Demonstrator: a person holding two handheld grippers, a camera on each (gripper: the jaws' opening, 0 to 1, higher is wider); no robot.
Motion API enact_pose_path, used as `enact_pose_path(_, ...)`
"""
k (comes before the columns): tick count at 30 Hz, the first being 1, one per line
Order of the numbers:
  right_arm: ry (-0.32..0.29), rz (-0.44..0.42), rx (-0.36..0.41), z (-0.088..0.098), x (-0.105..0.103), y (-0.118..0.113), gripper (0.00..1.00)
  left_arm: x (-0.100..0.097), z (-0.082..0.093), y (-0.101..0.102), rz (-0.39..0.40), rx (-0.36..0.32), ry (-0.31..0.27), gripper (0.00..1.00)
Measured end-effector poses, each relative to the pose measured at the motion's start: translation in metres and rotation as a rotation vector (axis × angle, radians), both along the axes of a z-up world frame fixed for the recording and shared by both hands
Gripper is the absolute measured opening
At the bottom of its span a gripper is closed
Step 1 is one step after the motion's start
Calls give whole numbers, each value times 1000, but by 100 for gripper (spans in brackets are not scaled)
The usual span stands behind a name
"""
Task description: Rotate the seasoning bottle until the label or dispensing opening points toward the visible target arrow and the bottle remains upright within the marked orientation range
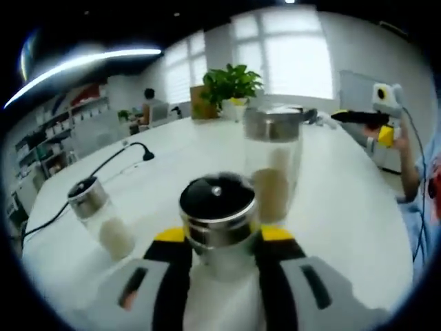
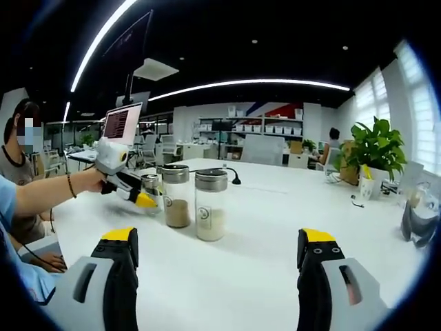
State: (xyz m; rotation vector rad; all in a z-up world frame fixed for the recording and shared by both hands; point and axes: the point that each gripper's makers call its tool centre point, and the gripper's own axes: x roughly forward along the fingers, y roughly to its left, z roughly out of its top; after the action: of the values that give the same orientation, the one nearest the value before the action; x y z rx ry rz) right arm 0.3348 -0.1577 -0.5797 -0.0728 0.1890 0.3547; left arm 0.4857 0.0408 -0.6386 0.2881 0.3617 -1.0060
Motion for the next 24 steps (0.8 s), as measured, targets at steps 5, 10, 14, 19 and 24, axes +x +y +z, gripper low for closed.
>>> enact_pose_path(5,16,0,2,-3,0,1,99,4,-2,2,108,-3,2,38)
enact_pose_path(10,-30,-37,6,5,1,-7,99,8,-4,6,250,-42,37,37)
enact_pose_path(14,-13,-43,12,1,2,-8,99,11,-4,6,341,-48,21,37)
enact_pose_path(19,7,-54,37,-2,1,-9,99,10,-5,6,411,-52,-10,37)
enact_pose_path(24,38,-58,29,-8,2,-10,99,7,-5,7,520,-71,-14,37)
